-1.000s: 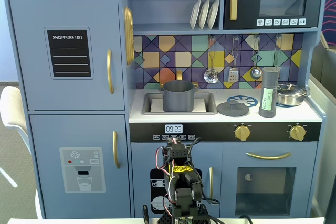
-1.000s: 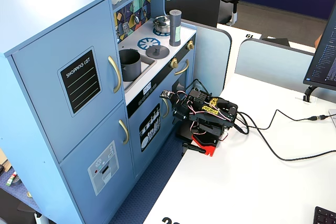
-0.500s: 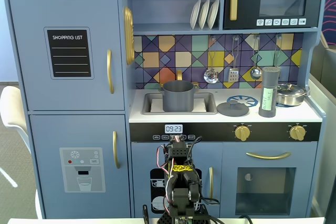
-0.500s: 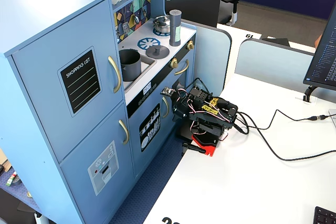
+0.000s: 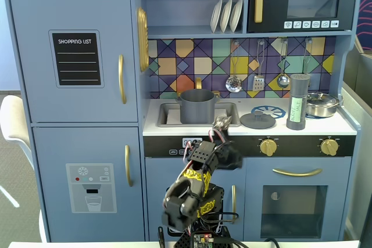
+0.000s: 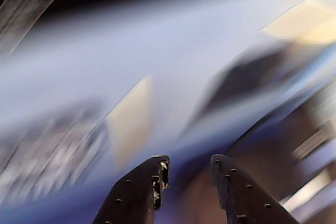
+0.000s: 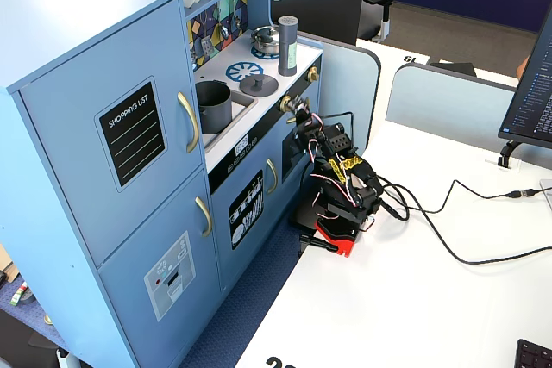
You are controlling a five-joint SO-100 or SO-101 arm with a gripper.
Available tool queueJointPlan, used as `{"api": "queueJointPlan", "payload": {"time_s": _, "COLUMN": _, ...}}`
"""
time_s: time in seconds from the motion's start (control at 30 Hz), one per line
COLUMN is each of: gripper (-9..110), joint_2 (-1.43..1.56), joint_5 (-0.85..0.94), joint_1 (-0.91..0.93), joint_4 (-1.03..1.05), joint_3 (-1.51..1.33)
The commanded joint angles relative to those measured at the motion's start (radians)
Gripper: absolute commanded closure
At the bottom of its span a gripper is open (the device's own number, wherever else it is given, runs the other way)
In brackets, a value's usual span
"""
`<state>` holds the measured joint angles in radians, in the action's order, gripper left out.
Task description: Put salt in the gray recipient
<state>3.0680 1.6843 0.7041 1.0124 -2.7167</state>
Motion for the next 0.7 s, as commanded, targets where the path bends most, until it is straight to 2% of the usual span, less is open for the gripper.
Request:
{"api": "queueJointPlan", "payload": {"time_s": 0.0, "gripper": 101, "joint_2": -0.089, "joint_5": 0.000, "joint_1": 0.112, "joint_4": -0.316, "joint_3": 0.100}}
{"api": "queueJointPlan", "payload": {"time_s": 0.17, "gripper": 101, "joint_2": -0.178, "joint_5": -0.063, "joint_1": 0.158, "joint_4": -0.632, "joint_3": 0.127}}
{"api": "queueJointPlan", "payload": {"time_s": 0.53, "gripper": 101, "joint_2": -0.482, "joint_5": -0.135, "joint_1": 0.179, "joint_4": -0.900, "joint_3": 0.322}}
{"api": "queueJointPlan", "payload": {"time_s": 0.67, "gripper": 85, "joint_2": -0.584, "joint_5": -0.178, "joint_1": 0.193, "joint_4": -0.968, "joint_3": 0.396}}
